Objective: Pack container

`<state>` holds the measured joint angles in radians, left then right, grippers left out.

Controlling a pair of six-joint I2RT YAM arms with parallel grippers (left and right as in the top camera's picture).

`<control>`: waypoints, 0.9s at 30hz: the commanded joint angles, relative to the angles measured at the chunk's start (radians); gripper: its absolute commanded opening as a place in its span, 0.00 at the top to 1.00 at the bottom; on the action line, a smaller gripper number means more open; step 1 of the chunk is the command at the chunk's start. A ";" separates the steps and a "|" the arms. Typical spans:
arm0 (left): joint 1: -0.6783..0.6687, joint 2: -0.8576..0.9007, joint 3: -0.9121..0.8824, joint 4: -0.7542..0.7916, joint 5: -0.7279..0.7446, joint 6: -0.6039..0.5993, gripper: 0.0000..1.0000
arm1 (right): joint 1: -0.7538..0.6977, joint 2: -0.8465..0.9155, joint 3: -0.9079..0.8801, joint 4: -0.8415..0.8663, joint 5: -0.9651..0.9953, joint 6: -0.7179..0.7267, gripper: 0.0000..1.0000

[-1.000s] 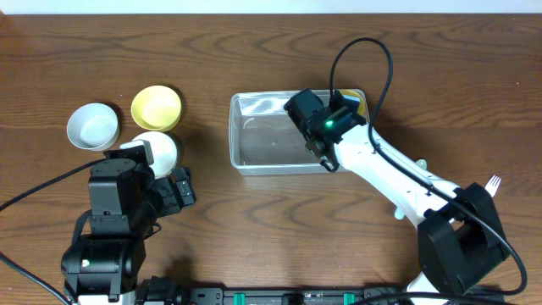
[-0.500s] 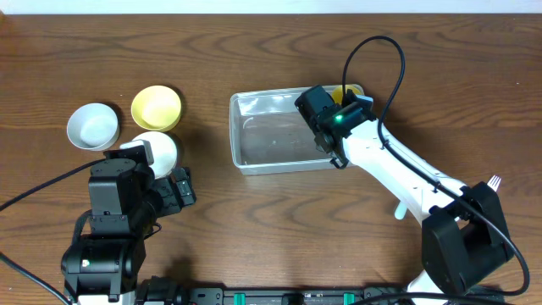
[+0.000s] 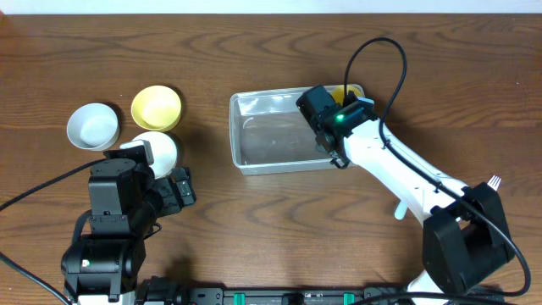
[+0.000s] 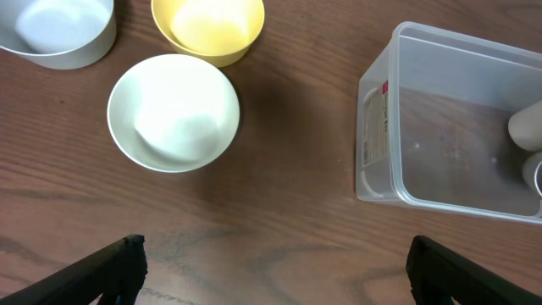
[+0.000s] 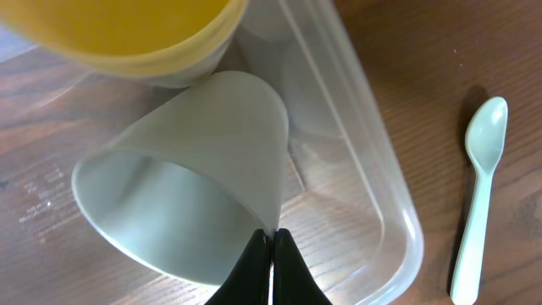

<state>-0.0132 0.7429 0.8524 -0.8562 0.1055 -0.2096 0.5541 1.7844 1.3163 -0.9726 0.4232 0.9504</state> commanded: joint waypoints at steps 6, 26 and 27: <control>0.006 0.000 0.022 0.000 0.006 -0.002 0.02 | -0.069 -0.027 0.011 0.008 -0.009 0.033 0.97; 0.005 0.000 0.022 0.000 0.006 -0.002 0.02 | -0.133 -0.032 0.011 0.043 -0.042 -0.057 0.74; 0.006 0.000 0.022 0.000 0.006 -0.002 0.02 | -0.131 -0.039 0.012 0.051 -0.047 -0.077 0.75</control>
<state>-0.0132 0.7429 0.8524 -0.8562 0.1055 -0.2096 0.4232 1.7813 1.3163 -0.9325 0.3729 0.9207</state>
